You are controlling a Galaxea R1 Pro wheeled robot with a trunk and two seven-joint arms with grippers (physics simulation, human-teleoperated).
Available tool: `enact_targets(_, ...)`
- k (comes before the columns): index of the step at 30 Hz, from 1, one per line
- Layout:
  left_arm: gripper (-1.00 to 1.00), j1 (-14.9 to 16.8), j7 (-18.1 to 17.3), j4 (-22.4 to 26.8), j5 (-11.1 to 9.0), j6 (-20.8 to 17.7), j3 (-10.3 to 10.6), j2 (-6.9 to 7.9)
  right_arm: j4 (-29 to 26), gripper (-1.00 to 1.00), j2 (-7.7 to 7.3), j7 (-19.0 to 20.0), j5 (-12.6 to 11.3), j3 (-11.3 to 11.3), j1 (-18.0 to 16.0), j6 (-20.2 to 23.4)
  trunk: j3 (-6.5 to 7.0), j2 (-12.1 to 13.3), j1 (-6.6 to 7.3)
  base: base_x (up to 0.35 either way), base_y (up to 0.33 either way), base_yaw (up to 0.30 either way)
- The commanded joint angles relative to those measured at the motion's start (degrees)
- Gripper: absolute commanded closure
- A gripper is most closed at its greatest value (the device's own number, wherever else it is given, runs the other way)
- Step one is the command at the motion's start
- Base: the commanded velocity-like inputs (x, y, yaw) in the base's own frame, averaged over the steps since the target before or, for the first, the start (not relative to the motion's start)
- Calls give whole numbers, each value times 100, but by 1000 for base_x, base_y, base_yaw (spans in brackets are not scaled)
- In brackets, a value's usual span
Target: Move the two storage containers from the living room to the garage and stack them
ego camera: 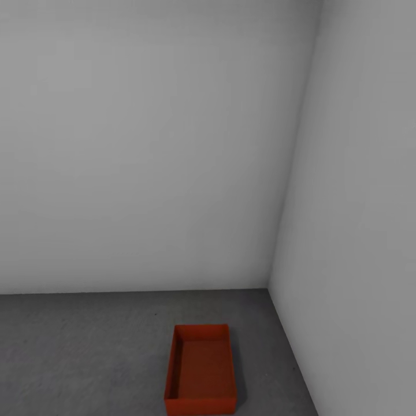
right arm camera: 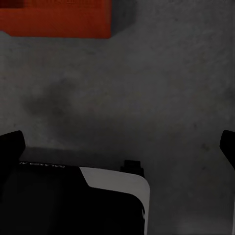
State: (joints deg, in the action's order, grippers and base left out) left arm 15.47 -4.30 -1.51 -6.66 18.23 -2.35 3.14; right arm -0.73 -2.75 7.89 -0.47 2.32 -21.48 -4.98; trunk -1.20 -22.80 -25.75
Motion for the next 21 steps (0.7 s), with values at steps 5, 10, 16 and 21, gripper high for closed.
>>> enact_targets(5, -100, 8, -45, -16, -55, 29, -20, 2, 3, -100, -5, 12, -5, 22, -6, -21, -3, -12, -4, -72, 0, 0)
enact_targets(10, -100, 10, -44, -16, -55, 31, -20, 2, 2, -100, -3, 11, -5, 21, -6, -21, -2, -12, -4, -290, 0, 0)
enact_targets(16, -100, 9, -41, -16, -55, 31, -20, 2, 2, -100, -1, 11, -5, 23, -6, -21, -2, -12, -4, -329, 0, 0)
enact_targets(21, -100, 9, -39, -16, -55, 31, -20, 2, 2, -100, -4, 11, -5, 21, -6, -21, -2, -12, -4, -324, 0, 0)
